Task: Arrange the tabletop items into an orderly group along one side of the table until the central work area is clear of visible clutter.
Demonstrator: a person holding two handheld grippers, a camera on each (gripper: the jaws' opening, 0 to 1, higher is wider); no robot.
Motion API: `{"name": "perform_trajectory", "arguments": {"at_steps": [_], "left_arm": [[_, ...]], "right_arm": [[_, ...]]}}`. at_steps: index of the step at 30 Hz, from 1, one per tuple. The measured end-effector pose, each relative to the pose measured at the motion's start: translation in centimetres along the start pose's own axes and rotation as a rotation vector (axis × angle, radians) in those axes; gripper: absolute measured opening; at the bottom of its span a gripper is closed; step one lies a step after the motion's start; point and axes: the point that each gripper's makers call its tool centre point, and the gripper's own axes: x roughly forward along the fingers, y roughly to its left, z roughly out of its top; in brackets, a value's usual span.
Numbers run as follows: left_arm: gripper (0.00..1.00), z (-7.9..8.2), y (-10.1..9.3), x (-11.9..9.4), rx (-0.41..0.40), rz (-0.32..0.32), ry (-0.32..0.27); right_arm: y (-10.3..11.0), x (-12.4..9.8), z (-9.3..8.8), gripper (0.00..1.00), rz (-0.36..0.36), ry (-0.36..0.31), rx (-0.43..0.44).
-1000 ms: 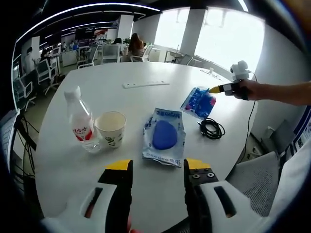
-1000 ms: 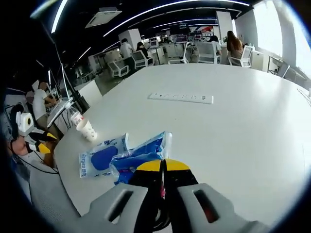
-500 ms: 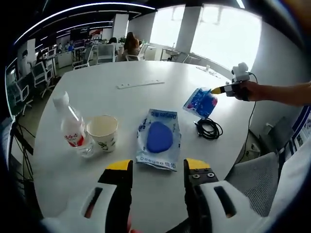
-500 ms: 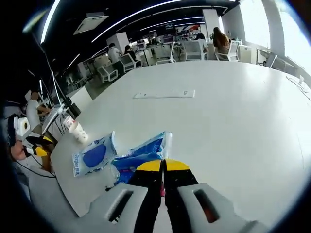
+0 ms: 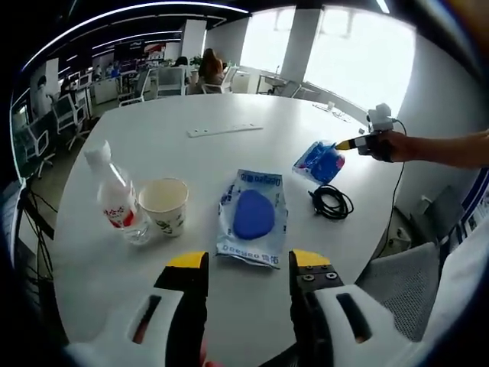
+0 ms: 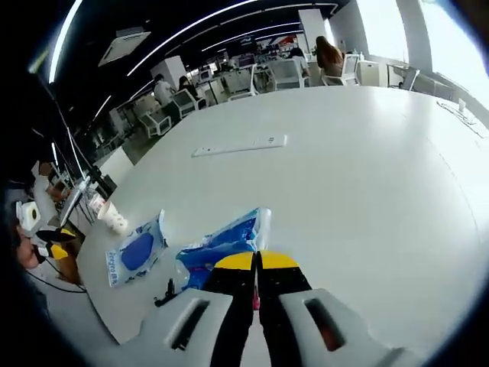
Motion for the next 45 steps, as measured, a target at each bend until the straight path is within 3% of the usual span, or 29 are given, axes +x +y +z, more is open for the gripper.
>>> {"name": "perform_trajectory", "arguments": {"at_steps": [21,45], "left_arm": [[0.41,-0.6,1.2,-1.3,-0.051,0.071,0.005],[0.42,-0.4,1.2,-1.2,-0.056,0.075,-0.005]], "right_arm": [[0.2,3.5,-1.1,0.0,0.008,0.055,0.037],[0.0,2.9,-2.3,0.06,0.006,0.104,0.0]]}}
